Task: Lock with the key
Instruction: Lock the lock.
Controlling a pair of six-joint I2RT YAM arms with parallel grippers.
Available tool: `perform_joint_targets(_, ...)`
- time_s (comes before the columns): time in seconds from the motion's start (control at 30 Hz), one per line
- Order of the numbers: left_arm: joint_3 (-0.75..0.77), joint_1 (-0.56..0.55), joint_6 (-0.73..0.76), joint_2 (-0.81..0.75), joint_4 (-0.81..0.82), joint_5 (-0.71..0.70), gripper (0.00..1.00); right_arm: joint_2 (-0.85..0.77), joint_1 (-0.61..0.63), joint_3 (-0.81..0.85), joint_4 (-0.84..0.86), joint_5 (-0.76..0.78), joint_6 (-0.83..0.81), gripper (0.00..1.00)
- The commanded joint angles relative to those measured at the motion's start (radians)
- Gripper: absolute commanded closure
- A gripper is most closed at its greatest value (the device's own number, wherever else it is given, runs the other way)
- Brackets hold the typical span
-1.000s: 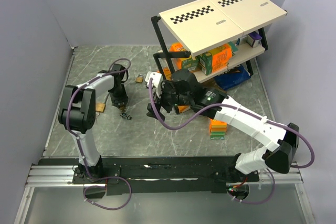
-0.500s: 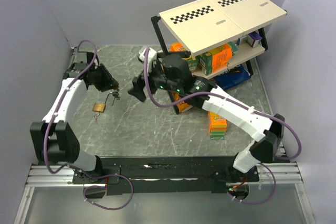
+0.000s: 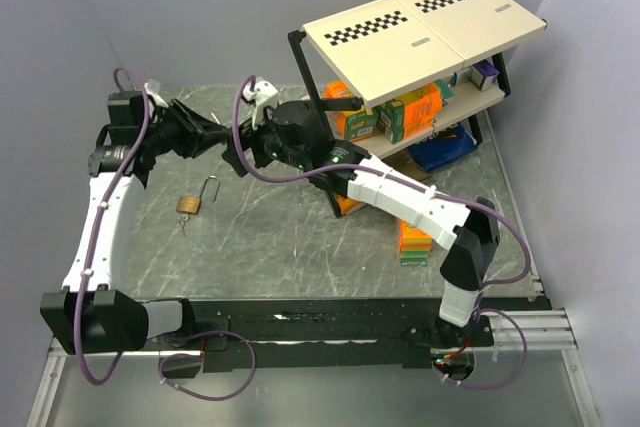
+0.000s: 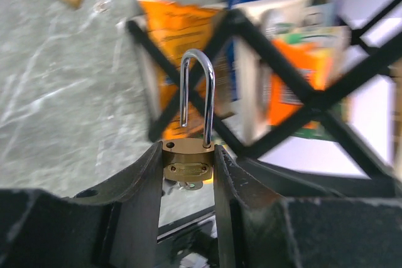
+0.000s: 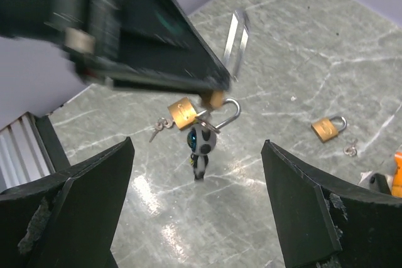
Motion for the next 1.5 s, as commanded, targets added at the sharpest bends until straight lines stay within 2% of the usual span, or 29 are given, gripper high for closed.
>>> perform_joint_targets(0.0,-0.029,0.034,-0.109,-0.056,0.115,0.135,0.99,-0.002,0.010,0.044,0.060,0.037,0.042,0.10)
perform_joint_targets(0.3,-0.087,0.039,-0.206,-0.098,0.193,0.209,0.99,0.031,0.016,0.078,0.094,0.103,0.007,0.16)
perform_joint_targets(0.5,-0.100,0.038,-0.253,-0.112,0.238,0.240,0.99,0.052,0.017,0.090,0.092,0.120,0.018,0.27)
perform_joint_targets(0.73,-0.138,0.038,-0.304,-0.125,0.285,0.261,0.99,0.057,0.016,0.088,0.098,0.137,0.013,0.35)
perform_joint_targets(0.97,-0.152,0.036,-0.324,-0.132,0.319,0.273,0.99,0.069,0.016,0.102,0.106,0.169,0.012,0.50)
perform_joint_targets(1.07,-0.161,0.038,-0.336,-0.136,0.321,0.276,0.99,0.077,0.016,0.107,0.104,0.175,0.010,0.60)
perform_joint_targets(1.17,-0.161,0.036,-0.344,-0.141,0.327,0.278,0.99,0.080,0.016,0.107,0.100,0.177,0.013,0.74)
perform_joint_targets(1.2,-0.162,0.038,-0.345,-0.142,0.328,0.275,0.99,0.080,0.017,0.107,0.098,0.177,0.016,0.86)
perform_joint_targets(1.27,-0.162,0.036,-0.347,-0.145,0.330,0.267,0.99,0.078,0.016,0.105,0.095,0.177,0.013,1.00)
perform_joint_targets(1.37,-0.159,0.039,-0.317,-0.145,0.322,0.250,0.72,0.064,0.014,0.096,0.095,0.167,0.012,1.00)
perform_joint_targets(1.4,-0.153,0.044,-0.269,-0.142,0.319,0.255,0.51,0.057,0.013,0.090,0.100,0.143,0.006,1.00)
perform_joint_targets(1.47,-0.141,0.077,-0.209,-0.129,0.290,0.311,0.31,0.028,0.005,0.064,0.107,0.094,-0.010,1.00)
